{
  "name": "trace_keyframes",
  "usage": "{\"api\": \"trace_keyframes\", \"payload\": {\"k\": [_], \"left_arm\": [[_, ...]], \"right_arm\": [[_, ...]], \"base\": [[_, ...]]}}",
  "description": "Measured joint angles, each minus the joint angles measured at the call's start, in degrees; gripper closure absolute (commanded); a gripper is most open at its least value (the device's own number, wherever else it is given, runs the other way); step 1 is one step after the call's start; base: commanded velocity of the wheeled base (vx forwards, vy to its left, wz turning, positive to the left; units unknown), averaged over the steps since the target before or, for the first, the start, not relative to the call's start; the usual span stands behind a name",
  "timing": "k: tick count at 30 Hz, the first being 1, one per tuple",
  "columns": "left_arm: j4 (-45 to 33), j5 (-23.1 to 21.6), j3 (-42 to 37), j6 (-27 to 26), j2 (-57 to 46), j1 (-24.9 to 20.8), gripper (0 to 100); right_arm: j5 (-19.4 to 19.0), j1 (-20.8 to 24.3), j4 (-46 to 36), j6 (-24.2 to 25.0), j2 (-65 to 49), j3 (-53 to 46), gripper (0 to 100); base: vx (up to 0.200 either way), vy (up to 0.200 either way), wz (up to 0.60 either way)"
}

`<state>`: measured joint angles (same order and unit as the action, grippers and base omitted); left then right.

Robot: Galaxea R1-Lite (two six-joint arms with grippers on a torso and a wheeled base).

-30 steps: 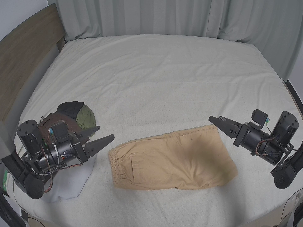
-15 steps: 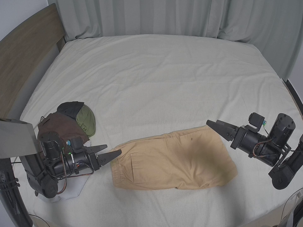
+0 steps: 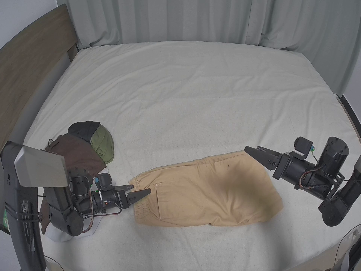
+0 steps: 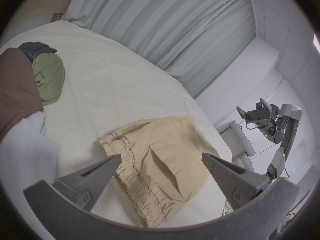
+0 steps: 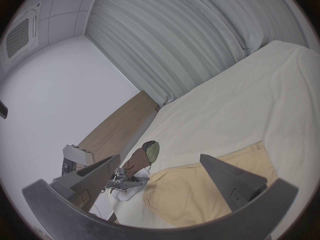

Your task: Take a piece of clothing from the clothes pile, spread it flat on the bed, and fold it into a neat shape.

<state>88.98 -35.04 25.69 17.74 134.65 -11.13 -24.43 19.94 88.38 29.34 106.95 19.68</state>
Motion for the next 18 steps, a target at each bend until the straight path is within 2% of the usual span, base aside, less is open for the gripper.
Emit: {"api": "trace_keyframes", "payload": {"k": [10,18], "left_arm": [[0.0,1.8,5.8,-0.1,6.8,0.3,0],[0.0,1.9,5.6,-0.1,7.3,0.5,0]], "right_arm": [[0.0,0.0,0.0,0.0,0.3,0.1,0],[0.0,0.0,0.0,0.0,0.3,0.1,0]], "base": [[0.0,0.0,0.0],[0.0,0.0,0.0]]}}
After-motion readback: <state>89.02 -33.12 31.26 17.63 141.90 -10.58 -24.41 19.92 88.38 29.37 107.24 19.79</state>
